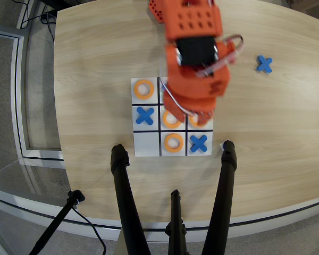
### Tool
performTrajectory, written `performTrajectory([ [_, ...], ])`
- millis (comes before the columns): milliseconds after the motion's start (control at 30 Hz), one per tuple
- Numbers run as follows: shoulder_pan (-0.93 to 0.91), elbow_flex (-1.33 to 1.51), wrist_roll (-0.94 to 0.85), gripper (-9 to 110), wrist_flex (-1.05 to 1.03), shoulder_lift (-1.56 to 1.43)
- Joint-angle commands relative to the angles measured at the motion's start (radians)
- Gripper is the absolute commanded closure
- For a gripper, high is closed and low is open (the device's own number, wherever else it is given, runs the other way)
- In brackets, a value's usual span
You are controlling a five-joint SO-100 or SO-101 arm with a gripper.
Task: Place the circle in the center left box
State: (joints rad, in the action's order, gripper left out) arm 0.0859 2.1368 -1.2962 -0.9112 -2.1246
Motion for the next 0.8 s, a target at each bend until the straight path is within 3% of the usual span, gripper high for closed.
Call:
performTrajectory([
  [0,-0.041,0.215,-0.058,90,-0.021,-0.295],
  [367,-0.041,0.838,-0.175,90,-0.126,-0.965],
  [767,0.003,1.002,-0.175,90,-0.314,-1.224],
])
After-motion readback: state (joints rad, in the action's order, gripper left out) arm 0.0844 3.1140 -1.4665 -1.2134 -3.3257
